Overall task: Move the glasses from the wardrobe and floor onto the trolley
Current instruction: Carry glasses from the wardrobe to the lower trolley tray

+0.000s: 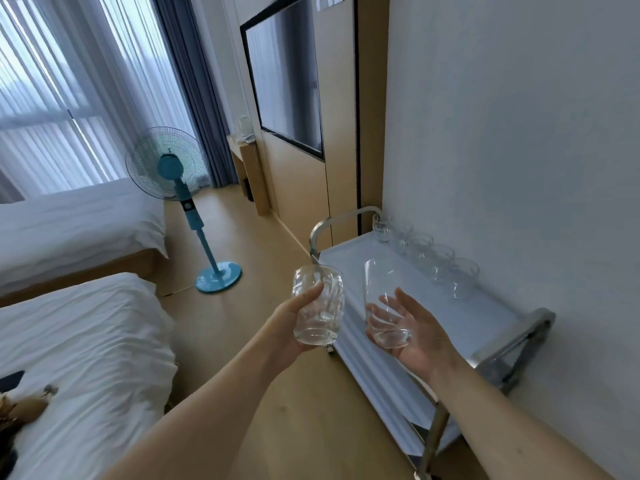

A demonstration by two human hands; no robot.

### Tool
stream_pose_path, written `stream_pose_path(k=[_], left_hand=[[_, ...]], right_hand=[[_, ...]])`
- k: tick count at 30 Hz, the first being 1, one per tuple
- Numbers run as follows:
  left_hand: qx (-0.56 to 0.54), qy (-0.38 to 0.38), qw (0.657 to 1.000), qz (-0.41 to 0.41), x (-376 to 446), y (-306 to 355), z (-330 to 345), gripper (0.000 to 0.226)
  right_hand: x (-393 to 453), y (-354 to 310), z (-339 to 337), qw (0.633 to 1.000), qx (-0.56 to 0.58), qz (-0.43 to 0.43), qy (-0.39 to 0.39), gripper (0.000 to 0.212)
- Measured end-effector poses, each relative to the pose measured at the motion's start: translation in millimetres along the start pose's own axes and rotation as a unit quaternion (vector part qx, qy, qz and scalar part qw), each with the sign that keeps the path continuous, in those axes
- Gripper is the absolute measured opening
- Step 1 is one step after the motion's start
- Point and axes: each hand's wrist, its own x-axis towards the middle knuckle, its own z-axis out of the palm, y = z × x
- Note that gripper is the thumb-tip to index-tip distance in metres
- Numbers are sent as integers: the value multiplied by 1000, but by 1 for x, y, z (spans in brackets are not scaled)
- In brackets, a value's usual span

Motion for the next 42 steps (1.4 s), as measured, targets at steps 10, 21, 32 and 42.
stream_pose_path(k=[10, 21, 32, 42], left_hand=[[19, 1, 997, -70, 118, -4, 25, 75], [145, -25, 986, -83, 226, 2, 62, 98], [299, -163, 933, -114, 350, 11, 72, 100], [369, -256, 891, -64, 418, -7, 96, 90]], right_hand=[[37, -40, -77, 982, 91, -66, 150, 55], [44, -73, -130, 955, 143, -142, 219, 59], [67, -86, -158, 897, 138, -228, 354, 81], [84, -65, -172, 810, 191, -279, 479, 86]])
